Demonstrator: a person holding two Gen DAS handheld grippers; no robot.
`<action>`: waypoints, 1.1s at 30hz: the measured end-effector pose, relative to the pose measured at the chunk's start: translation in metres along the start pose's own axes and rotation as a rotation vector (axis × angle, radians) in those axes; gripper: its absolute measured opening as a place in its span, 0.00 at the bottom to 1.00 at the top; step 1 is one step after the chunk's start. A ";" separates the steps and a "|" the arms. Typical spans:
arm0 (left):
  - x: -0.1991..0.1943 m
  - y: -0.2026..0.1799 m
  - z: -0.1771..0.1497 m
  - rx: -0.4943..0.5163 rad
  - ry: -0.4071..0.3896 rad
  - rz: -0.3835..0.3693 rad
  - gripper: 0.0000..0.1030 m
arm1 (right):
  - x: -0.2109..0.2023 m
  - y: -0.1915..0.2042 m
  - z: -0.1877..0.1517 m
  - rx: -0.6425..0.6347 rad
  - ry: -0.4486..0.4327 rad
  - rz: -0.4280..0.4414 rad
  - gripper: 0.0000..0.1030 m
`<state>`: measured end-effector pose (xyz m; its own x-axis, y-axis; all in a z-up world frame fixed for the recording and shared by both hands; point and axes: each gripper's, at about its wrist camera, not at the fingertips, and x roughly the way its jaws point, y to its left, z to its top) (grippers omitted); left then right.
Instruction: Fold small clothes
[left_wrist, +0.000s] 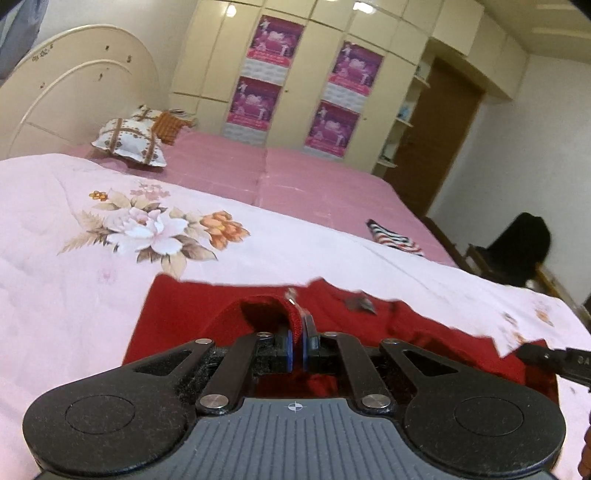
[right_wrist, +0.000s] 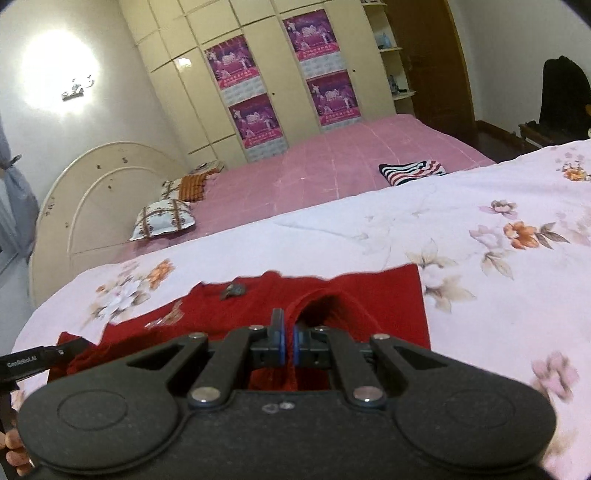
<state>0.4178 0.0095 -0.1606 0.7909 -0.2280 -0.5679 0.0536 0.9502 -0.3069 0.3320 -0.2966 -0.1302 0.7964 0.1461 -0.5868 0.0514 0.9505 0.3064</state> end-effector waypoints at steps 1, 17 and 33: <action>0.011 0.001 0.005 -0.005 0.003 0.013 0.05 | 0.008 -0.003 0.003 0.006 0.001 -0.007 0.05; 0.047 0.020 0.028 0.022 0.004 0.149 0.92 | 0.069 -0.039 0.023 0.075 0.012 -0.166 0.51; 0.078 -0.011 -0.025 0.207 0.121 0.148 0.92 | 0.102 -0.001 -0.020 -0.277 0.103 -0.231 0.34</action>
<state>0.4643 -0.0238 -0.2208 0.7214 -0.0956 -0.6859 0.0760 0.9954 -0.0588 0.4005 -0.2771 -0.2054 0.7175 -0.0675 -0.6933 0.0464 0.9977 -0.0492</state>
